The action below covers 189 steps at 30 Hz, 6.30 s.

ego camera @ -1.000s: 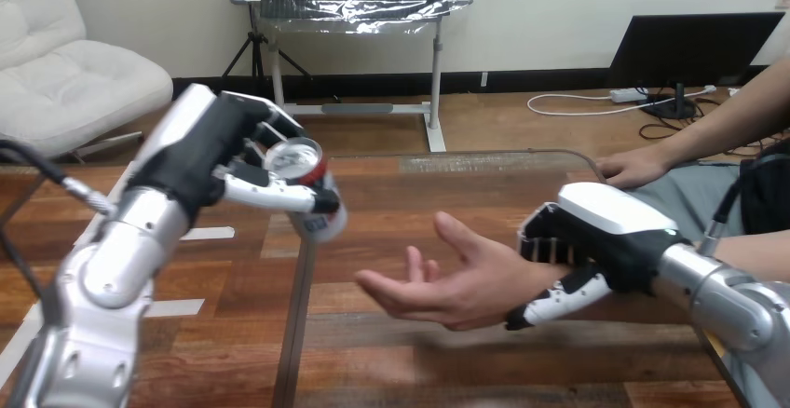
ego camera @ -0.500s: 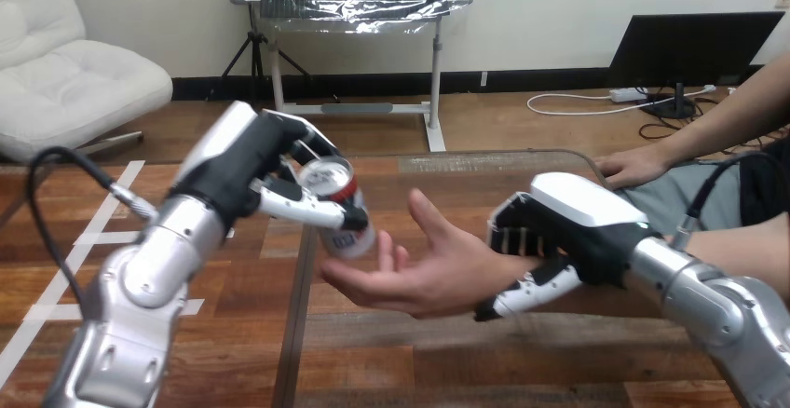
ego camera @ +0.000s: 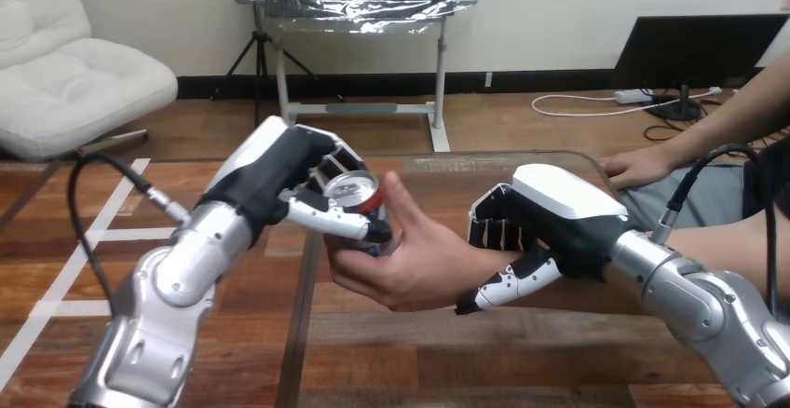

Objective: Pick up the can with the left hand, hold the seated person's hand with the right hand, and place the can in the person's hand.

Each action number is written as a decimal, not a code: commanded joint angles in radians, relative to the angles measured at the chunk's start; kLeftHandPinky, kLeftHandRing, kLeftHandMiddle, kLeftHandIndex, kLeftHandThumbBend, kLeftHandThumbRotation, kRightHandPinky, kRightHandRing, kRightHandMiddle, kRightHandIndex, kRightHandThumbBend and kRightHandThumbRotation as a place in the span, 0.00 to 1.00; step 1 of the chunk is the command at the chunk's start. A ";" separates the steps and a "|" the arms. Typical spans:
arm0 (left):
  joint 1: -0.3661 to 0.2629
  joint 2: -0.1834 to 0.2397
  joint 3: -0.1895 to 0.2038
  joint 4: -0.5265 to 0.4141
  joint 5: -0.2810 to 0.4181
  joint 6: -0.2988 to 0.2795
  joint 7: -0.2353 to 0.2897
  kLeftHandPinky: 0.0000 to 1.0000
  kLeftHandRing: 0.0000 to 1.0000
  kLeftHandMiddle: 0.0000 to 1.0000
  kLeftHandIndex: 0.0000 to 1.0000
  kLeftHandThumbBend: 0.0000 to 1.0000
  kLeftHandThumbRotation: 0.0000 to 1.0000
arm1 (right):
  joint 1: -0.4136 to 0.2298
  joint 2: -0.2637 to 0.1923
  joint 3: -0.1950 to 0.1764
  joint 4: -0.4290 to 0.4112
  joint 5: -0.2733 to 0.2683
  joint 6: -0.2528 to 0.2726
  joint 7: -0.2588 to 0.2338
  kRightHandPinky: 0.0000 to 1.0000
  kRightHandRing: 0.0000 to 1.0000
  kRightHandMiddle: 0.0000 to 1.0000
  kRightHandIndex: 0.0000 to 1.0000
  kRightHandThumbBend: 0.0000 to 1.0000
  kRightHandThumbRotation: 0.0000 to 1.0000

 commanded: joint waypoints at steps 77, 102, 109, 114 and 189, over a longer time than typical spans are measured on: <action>-0.033 -0.082 -0.003 0.006 -0.007 -0.069 0.004 0.55 0.65 0.68 0.72 0.60 0.48 | 0.069 -0.023 -0.016 -0.121 0.055 0.057 0.115 0.39 0.51 0.58 0.64 1.00 0.78; 0.015 -0.034 0.018 -0.040 -0.009 -0.081 -0.013 0.74 0.81 0.82 0.82 0.80 0.76 | 0.111 -0.050 -0.043 -0.179 0.093 0.075 0.126 0.57 0.69 0.73 0.83 1.00 1.00; 0.027 -0.040 0.036 -0.042 -0.048 -0.094 -0.023 0.75 0.83 0.84 0.83 0.78 0.78 | 0.127 -0.039 -0.052 -0.192 0.089 0.082 0.099 0.57 0.71 0.75 0.86 1.00 1.00; 0.035 -0.035 0.038 -0.046 -0.055 -0.095 -0.023 0.75 0.84 0.85 0.84 0.79 0.81 | 0.137 -0.033 -0.054 -0.200 0.088 0.086 0.084 0.56 0.73 0.78 0.88 1.00 1.00; 0.435 -0.228 0.203 -0.671 -0.264 -0.085 0.191 0.64 0.75 0.78 0.79 0.66 1.00 | 0.421 0.320 -0.301 -0.428 0.747 -0.033 0.019 0.81 0.87 0.88 0.89 0.98 1.00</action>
